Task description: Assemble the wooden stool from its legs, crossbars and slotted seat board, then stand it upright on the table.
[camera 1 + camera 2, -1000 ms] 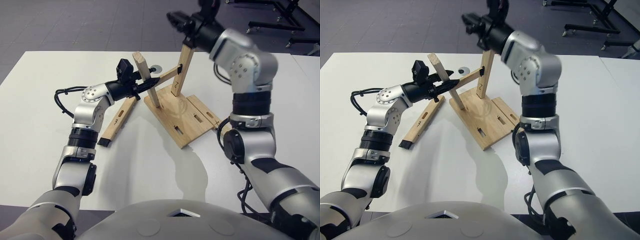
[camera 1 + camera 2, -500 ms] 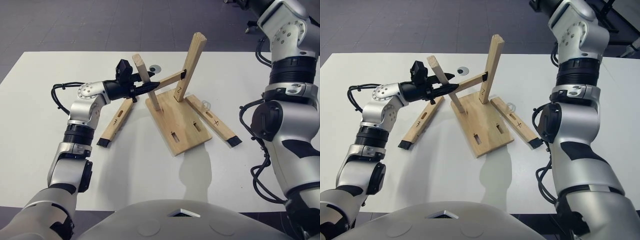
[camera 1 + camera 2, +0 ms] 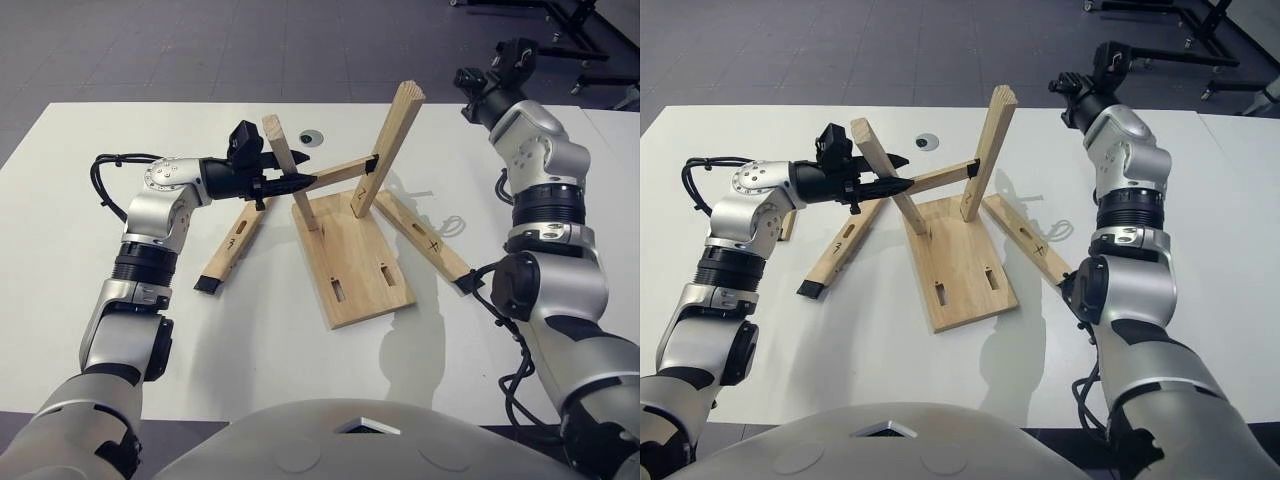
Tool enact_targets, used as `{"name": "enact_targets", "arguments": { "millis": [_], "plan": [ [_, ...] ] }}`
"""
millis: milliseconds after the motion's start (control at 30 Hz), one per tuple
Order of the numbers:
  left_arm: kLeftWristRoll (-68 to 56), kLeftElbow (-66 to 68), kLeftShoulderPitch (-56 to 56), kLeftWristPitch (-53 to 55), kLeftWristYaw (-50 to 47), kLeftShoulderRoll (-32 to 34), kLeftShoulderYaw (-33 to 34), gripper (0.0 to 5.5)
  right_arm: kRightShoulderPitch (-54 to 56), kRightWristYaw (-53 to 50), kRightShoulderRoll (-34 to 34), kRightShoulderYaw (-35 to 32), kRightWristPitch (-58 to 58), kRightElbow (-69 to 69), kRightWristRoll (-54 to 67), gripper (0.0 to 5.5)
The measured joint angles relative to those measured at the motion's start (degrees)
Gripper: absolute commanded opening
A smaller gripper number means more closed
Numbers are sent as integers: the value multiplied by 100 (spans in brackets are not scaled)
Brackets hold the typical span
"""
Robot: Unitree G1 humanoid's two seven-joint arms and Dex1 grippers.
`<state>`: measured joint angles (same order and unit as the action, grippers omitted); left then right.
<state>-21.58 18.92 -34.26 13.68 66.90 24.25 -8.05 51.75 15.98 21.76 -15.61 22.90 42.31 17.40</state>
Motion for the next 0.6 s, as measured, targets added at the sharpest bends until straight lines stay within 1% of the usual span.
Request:
{"name": "enact_targets", "arguments": {
  "millis": [67,267,433,600],
  "plan": [
    [14,-87,-1,79,-117,-13,-51,209,-139,-129,-166,27,31,-56,-18,3],
    [64,-345,-9,293,-393,-22,-211,209,-424,-216,-720,327,474,-789,-41,3],
    [88,-471,-9,404,-453,-5,-250,209,-701,-328,-782,377,786,-1278,-42,3],
    [89,-496,-9,436,-458,-3,-257,209,-727,-316,-763,389,833,-1318,-58,3]
  ]
}}
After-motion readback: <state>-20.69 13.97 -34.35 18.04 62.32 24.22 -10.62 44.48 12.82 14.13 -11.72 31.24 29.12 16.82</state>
